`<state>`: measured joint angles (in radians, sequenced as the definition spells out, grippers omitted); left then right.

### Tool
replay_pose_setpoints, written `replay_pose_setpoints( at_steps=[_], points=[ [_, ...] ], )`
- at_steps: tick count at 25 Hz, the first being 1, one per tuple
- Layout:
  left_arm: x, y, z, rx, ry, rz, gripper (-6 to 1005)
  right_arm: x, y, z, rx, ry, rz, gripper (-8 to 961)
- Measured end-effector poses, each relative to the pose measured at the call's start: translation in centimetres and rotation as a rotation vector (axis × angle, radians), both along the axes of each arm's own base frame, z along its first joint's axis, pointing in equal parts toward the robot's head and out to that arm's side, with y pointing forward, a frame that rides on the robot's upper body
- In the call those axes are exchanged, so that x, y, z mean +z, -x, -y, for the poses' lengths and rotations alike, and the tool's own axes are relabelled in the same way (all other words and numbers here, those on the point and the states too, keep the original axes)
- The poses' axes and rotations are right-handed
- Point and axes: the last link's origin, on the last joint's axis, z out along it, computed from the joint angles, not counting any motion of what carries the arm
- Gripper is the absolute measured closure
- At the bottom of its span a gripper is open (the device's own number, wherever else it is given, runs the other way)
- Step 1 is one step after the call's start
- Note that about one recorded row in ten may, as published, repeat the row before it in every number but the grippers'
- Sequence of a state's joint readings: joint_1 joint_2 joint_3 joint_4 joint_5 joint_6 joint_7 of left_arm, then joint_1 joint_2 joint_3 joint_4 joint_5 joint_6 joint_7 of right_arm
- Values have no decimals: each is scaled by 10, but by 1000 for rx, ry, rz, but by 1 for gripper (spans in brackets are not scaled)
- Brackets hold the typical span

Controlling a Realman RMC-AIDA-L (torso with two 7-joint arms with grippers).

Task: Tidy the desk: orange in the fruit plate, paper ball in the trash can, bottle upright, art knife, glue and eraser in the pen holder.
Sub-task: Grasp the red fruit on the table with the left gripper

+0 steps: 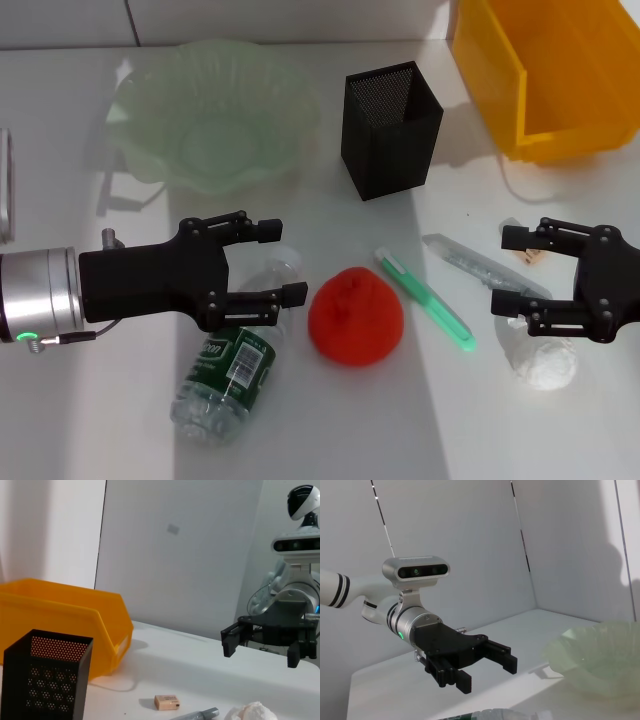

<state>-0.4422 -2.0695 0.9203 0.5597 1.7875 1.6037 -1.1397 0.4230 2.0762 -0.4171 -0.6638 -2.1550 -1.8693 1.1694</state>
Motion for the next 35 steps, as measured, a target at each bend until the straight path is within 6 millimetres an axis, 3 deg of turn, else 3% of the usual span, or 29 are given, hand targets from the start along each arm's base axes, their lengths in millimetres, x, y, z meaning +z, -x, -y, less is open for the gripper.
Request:
replay_pose_setpoints(
  at_steps=[11, 17, 24, 35],
  points=[
    [0, 0, -1, 1, -5, -1, 171, 3, -1, -1, -12, -33, -19, 142],
    [-4, 1, -1, 14, -1, -11, 172, 24, -12, 1, -91, -164, -79, 147],
    [-28, -11, -5, -16, 76, -51, 173, 37, -18, 3, -127, -260, -131, 153],
    [-58, -25, -19, -64, 115, -145, 175, 37, -18, 3, -132, -266, -134, 162]
  ],
)
